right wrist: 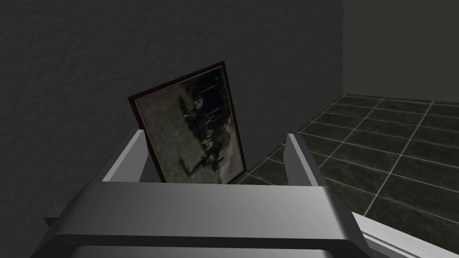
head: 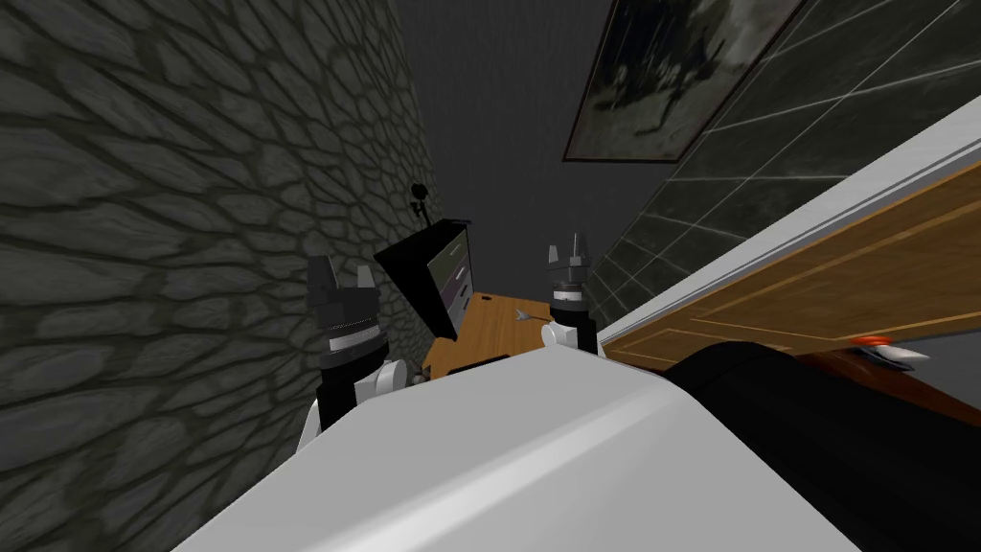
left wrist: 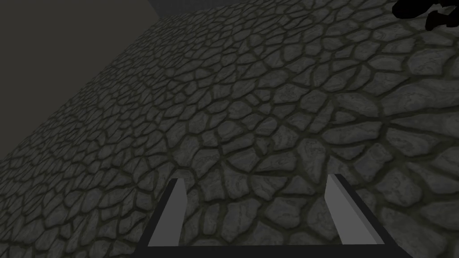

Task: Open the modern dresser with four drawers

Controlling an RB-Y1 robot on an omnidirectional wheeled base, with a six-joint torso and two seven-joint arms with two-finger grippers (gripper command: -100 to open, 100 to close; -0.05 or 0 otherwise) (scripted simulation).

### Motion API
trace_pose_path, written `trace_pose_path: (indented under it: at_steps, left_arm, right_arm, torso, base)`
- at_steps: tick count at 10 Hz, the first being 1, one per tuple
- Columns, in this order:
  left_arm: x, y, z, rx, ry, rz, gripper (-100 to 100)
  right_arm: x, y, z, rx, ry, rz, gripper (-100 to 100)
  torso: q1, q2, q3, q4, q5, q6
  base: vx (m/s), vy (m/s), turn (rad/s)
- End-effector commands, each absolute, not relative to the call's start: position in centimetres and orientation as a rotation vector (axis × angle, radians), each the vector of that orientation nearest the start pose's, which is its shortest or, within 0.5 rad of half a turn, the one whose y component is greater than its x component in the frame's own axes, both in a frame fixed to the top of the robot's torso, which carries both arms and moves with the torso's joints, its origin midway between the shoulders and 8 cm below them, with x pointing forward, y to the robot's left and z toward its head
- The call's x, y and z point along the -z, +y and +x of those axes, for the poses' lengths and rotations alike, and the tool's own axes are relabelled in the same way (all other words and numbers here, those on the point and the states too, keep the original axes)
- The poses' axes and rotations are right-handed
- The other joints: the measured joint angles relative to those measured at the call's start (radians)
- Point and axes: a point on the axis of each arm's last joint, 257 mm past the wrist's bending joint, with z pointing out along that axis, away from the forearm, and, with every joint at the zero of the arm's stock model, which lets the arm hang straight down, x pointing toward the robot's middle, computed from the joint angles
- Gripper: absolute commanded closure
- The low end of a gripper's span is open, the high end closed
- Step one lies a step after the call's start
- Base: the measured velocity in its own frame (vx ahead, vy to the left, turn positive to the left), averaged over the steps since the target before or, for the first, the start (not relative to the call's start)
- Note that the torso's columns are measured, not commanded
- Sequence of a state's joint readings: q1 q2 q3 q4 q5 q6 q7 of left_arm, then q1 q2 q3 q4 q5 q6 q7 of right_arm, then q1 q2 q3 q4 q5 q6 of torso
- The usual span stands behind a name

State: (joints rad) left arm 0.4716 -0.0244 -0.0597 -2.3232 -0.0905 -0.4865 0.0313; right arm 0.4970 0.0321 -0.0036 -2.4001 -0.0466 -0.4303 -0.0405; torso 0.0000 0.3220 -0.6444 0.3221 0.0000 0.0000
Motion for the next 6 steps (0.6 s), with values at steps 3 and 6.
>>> trace_pose_path:
  at_steps: [3,6]
  left_arm:
    - [-5.00,24.74,34.22,1.354,0.598,-0.593,0]
    - [-4.41,24.02,34.61,1.355,0.662,-0.558,-100]
  right_arm:
    - [-6.54,-28.55,32.80,-1.380,0.508,0.677,0]
    - [-6.52,-28.55,32.81,-1.380,0.508,0.677,0]
  torso:
    - [0.000,0.222,-0.442,0.221,0.000,0.000]
    - [0.000,0.402,-0.807,0.402,0.000,0.000]
  base:
    - [0.000,0.000,0.000]
    - [0.017,-0.005,-0.002]
